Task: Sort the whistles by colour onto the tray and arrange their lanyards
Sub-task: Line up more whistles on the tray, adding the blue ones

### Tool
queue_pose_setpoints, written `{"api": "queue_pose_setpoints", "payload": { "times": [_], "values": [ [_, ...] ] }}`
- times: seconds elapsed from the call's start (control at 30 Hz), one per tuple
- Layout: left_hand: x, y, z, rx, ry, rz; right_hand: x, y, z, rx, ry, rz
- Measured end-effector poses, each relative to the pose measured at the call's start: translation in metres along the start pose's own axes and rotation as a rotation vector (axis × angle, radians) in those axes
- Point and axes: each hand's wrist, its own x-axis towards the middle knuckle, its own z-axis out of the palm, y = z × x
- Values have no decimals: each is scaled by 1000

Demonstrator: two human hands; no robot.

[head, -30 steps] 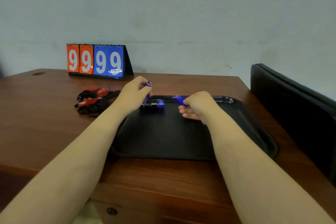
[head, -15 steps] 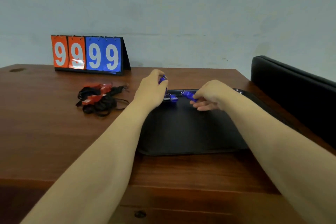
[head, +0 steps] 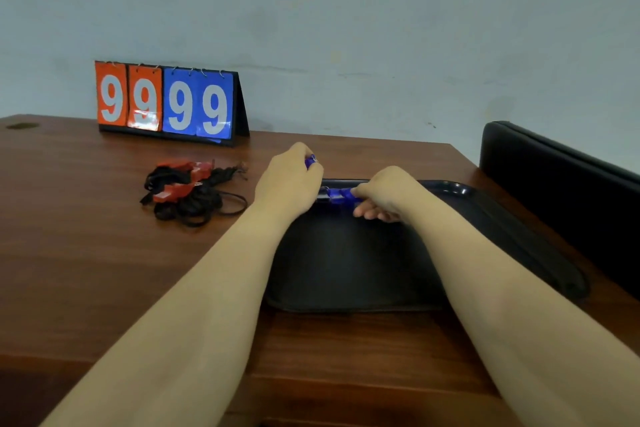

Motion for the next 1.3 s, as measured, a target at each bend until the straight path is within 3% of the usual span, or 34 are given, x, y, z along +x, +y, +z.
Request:
{"api": "queue_pose_setpoints", "payload": {
  "times": [0.2, 0.33, 0.53, 0.77, 0.93, 1.13, 1.3],
  "values": [
    [0, 0, -12, 96, 209, -79, 2, 0, -4, 79, -24, -21],
    [5, -8, -14, 272, 153, -160, 6, 1, -4, 34, -46, -37],
    [9, -12, -14, 427, 63, -133, 9, -2, -4, -31, -138, -44],
    [12, -13, -12, 424, -8, -89, 12, -3, -2, -85, -124, -61],
    [8, -7, -12, 237, 46, -161, 3, -1, -4, -91, -99, -107],
    [7, -2, -10, 113, 229, -86, 4, 2, -7, -142, 47, -150],
    [13, 2, -3, 114, 181, 183, 8, 6, -13, -228, 215, -263]
  ]
}}
